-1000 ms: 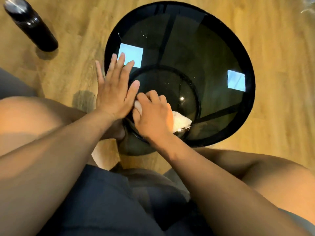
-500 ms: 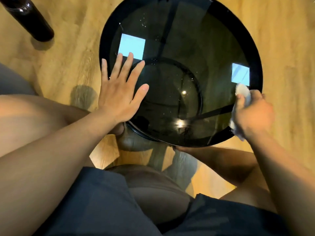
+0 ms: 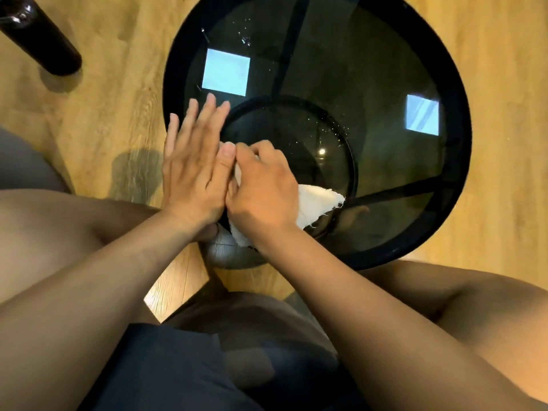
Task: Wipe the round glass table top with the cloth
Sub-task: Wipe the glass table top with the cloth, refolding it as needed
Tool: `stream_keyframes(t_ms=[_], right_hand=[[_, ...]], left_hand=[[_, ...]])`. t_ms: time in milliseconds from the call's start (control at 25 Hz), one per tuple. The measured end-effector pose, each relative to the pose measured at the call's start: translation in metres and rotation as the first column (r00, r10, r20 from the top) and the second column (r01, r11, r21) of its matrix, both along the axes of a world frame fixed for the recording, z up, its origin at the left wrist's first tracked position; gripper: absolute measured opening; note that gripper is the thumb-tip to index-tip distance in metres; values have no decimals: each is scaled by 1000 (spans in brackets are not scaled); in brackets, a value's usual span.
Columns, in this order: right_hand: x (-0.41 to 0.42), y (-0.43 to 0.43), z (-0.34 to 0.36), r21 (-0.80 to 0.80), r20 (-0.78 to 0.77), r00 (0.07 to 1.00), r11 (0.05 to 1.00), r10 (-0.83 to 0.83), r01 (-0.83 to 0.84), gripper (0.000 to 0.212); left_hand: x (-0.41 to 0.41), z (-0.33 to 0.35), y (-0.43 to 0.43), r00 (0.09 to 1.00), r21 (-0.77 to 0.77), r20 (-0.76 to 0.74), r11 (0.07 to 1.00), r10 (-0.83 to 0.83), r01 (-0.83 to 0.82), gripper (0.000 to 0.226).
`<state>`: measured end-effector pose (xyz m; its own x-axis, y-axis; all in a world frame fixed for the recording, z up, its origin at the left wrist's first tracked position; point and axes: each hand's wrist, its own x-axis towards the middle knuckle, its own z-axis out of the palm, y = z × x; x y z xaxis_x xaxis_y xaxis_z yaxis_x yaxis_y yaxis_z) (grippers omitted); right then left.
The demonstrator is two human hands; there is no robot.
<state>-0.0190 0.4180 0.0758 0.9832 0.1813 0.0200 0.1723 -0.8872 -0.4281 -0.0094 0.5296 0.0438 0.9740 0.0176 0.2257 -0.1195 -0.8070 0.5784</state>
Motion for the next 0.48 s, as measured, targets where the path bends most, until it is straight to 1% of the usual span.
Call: stream_keyframes(t_ms=[80,120,160,240,320,400,480], right_hand=[[1,-25,0,-54,41,995,994,94,-92,24],[1,-45,2,-91,54,992,990,111,-105,25],[2,-69,2,-129,45,995,988,87,-80,27],[5,-130,6,-217,18,999,976,-30,33,29],[8,-200,15,-292,6,983,939,-185,179,32],[18,-259,26,-352,-3,941,882,-337,314,36],[27,-276,33,-419,-16,890,812,-455,407,38]], left_hand=[[-1,2,-2,999,72,-33,997,5,-2,59],[-1,4,-4,999,114,-49,993,16,-10,60],[-1,5,-5,998,136,-63,990,28,-19,61],[1,6,-5,996,154,-85,988,32,-19,62],[1,5,-3,995,178,-97,984,21,-3,63],[2,4,-5,995,199,-98,980,17,3,63],[3,5,-7,995,205,-91,979,26,-7,63]])
